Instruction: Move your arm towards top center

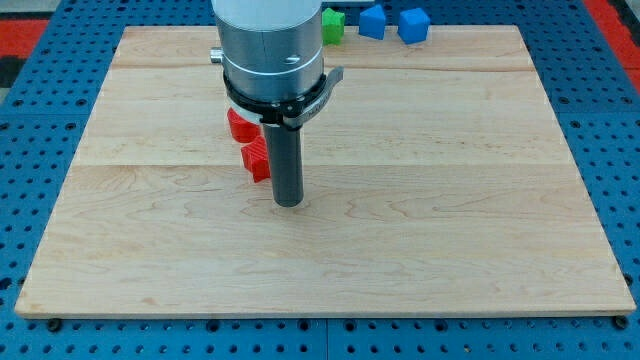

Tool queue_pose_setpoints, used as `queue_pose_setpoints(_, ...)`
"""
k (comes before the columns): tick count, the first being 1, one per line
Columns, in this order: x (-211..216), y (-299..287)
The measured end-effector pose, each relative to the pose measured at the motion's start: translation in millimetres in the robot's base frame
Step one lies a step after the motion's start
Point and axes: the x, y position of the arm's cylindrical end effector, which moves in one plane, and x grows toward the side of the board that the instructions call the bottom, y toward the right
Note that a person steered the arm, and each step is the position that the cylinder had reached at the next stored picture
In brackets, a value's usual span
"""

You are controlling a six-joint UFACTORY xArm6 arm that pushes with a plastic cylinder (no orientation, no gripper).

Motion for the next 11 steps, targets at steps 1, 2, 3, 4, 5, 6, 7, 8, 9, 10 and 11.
queue_pose_setpoints(1, 0.0, 3.1)
queue_pose_setpoints(2, -0.6, 11.4)
queue_pose_setpoints(3, -8.2, 16.8)
queue_pose_setpoints(4, -31.4, 25.6)
queue_pose_setpoints(5, -43.0, 26.2)
queue_pose_setpoints(6, -50.2, 28.9)
queue_pose_setpoints(7, -50.8, 31.2)
queue_pose_setpoints(8, -57.1, 31.6)
queue_pose_setpoints(9, -73.0, 32.9)
queue_pose_setpoints(10, -104.9, 43.1)
queue_pose_setpoints(11, -146.1, 40.9)
